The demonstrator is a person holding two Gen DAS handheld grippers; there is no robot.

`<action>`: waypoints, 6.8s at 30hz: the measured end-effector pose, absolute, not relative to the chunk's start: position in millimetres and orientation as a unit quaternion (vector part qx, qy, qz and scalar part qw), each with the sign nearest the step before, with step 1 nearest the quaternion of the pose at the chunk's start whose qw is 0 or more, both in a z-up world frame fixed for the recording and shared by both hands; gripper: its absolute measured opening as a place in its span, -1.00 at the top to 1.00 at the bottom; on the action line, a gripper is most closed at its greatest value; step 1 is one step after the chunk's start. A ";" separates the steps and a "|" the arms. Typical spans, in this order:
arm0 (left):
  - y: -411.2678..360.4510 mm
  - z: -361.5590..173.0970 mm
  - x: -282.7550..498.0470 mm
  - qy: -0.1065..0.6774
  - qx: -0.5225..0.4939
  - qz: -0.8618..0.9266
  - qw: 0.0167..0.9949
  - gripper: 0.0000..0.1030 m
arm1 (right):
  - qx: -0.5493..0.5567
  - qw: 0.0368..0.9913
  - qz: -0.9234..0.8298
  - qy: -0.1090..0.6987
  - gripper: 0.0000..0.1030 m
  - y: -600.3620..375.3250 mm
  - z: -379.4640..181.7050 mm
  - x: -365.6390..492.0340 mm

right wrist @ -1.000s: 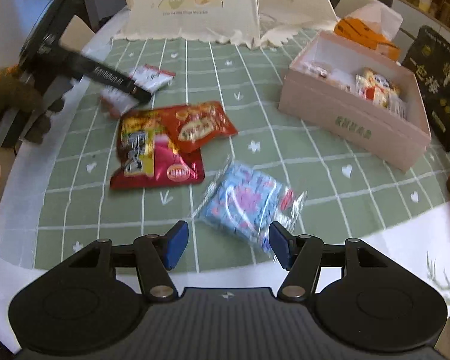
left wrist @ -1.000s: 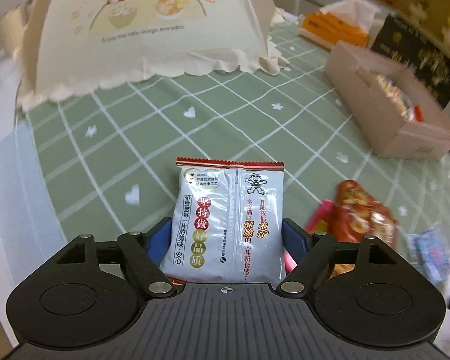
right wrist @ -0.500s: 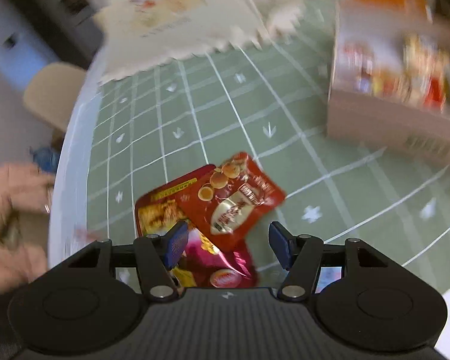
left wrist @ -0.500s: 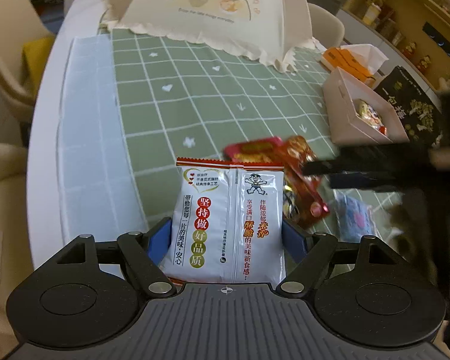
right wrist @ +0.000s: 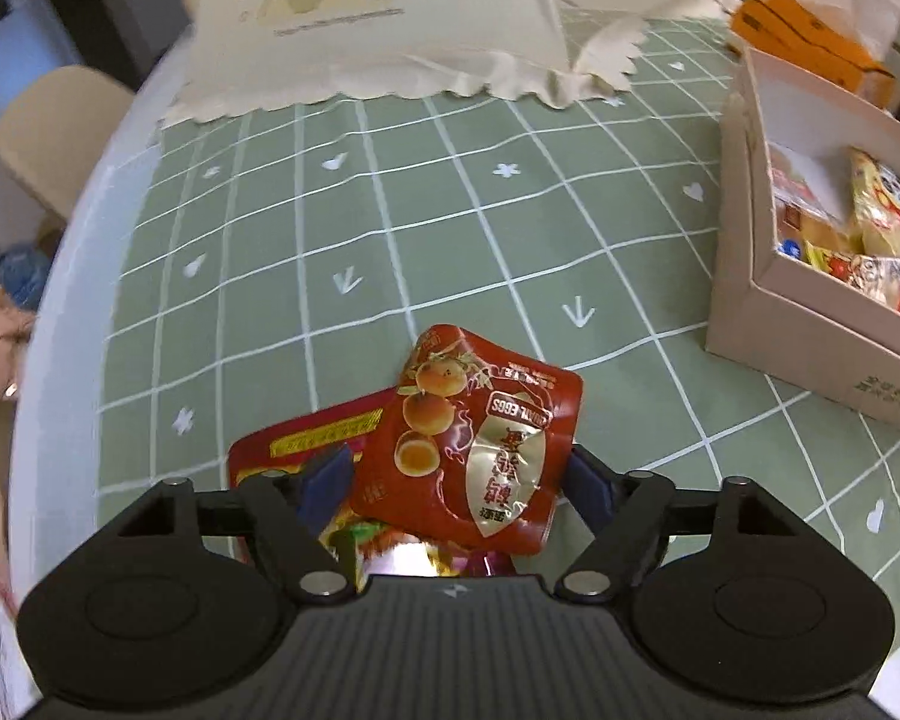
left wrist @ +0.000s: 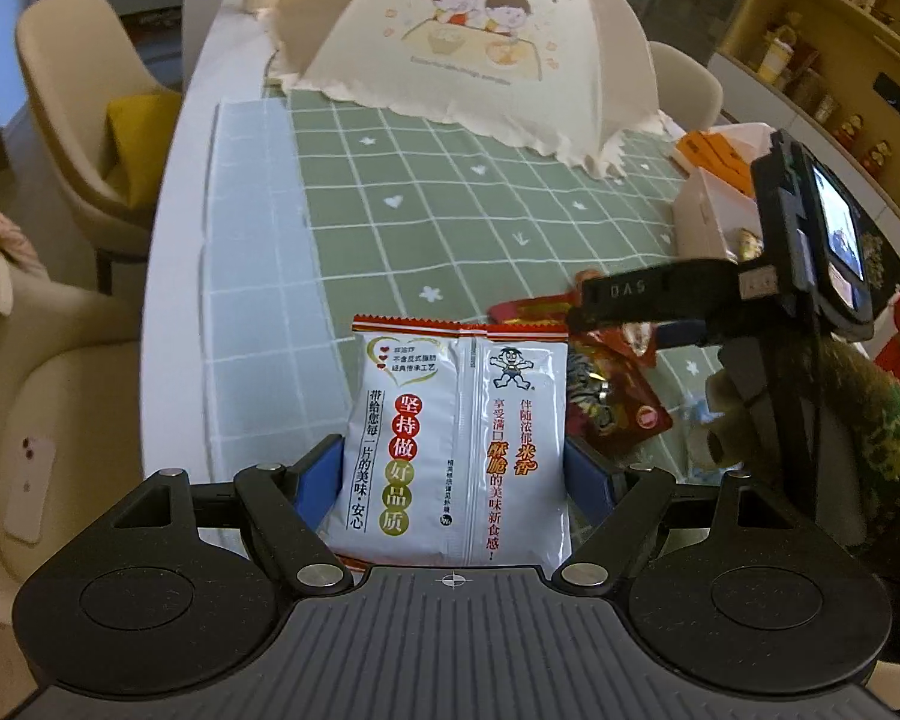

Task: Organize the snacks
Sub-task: 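Lift the white bag toward the box while the right gripper grasps the red pancake-print bag, then drop the white bag into the pink box while the right gripper releases the red bag there, then grasp the red spicy snack bag with the left gripper and lift it, then carry the red bag toward the pink box with the left gripper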

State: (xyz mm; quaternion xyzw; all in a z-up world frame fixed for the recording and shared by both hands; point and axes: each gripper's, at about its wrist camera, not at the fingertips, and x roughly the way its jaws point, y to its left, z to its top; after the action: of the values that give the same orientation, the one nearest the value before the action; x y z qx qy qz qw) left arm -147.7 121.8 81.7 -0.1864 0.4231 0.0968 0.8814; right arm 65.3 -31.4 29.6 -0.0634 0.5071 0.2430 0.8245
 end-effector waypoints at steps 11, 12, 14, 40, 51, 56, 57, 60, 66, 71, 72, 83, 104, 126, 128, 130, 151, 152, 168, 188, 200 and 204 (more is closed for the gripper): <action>84.9 83.7 -116.4 0.432 -0.153 0.022 0.888 -0.60 | -0.123 0.870 0.238 0.415 -0.38 -120.6 64.4 37.2; 80.8 83.6 -113.5 0.433 -0.149 0.014 0.889 -0.60 | -0.121 0.873 0.230 0.412 -0.38 -132.0 66.6 35.4; 72.0 82.8 -106.1 0.436 -0.142 -0.003 0.889 -0.60 | -0.110 0.877 0.215 0.415 -0.38 -156.9 69.3 32.5; -35.8 122.7 165.6 0.328 -0.178 -0.141 0.917 -0.60 | -0.049 0.917 0.167 0.359 -0.40 -288.6 96.3 -8.8; -31.2 156.7 157.8 0.309 -0.223 -0.150 0.912 -0.60 | -0.063 0.913 0.185 0.357 -0.40 -270.3 102.6 21.1; -36.9 160.8 156.8 0.313 -0.187 -0.147 0.920 -0.60 | -0.053 0.914 0.191 0.353 -0.40 -265.1 105.9 27.2; -36.5 159.4 158.2 0.315 -0.191 -0.147 0.918 -0.60 | -0.054 0.915 0.190 0.351 -0.40 -264.6 106.7 27.2; -37.8 150.5 166.4 0.326 -0.198 -0.141 0.914 -0.60 | -0.048 0.917 0.192 0.348 -0.40 -265.5 108.9 30.1; -41.4 116.8 195.9 0.358 -0.230 -0.150 0.892 -0.60 | -0.041 0.918 0.180 0.352 -0.40 -269.2 107.2 39.1; -73.8 78.6 201.9 0.347 -0.038 -0.092 0.933 -0.60 | -0.042 0.916 0.163 0.364 -0.40 -273.8 100.3 46.6; -81.3 74.7 194.5 0.309 0.021 -0.078 0.948 -0.60 | -0.042 0.916 0.159 0.367 -0.40 -275.5 98.6 48.1; -54.7 65.7 186.9 0.319 -0.047 -0.191 0.927 -0.54 | -0.029 0.919 0.155 0.362 -0.40 -278.9 105.6 74.5; 49.3 34.5 -103.8 0.330 -0.240 0.021 0.913 -0.53 | 0.002 0.929 0.225 0.293 -0.48 -243.8 89.0 116.2; 58.6 37.4 -126.2 0.348 -0.267 0.075 0.895 -0.08 | -0.187 0.829 0.400 0.344 -0.51 -175.2 8.9 -20.0; 74.2 39.3 -109.8 0.356 -0.299 0.095 0.880 -0.09 | -0.202 0.837 0.379 0.340 -0.52 -173.7 8.0 -19.2; 91.5 34.6 -95.3 0.367 -0.340 0.113 0.858 -0.09 | -0.193 0.848 0.349 0.349 -0.52 -176.3 11.5 -13.6; 111.1 27.8 -69.8 0.428 -0.215 0.101 0.872 0.30 | -0.134 0.861 0.323 0.370 -0.52 -177.0 30.0 21.8; 106.3 27.5 -72.0 0.432 -0.206 0.091 0.874 0.30 | -0.137 0.859 0.328 0.369 -0.52 -172.8 29.5 21.6; 125.3 20.6 -70.0 0.402 -0.390 0.025 0.828 0.30 | -0.166 0.851 0.339 0.365 -0.47 -103.3 16.7 38.3; 89.5 44.0 -60.4 0.407 -0.278 -0.021 0.870 0.14 | -0.170 0.832 0.380 0.366 -0.43 -118.4 17.9 -14.7; 132.8 14.5 -56.8 0.403 -0.368 0.019 0.838 0.15 | -0.095 0.844 0.357 0.389 -0.43 -142.0 31.6 9.7; 136.8 2.6 -55.7 0.385 -0.390 -0.031 0.836 0.14 | -0.127 0.840 0.353 0.392 -0.43 -117.6 18.7 8.0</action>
State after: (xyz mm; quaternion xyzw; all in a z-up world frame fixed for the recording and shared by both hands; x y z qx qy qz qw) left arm -55.7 136.8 2.6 -0.3903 0.3850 -0.0314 0.8357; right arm 8.0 -117.6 18.7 -0.1273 0.3917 0.3533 0.8400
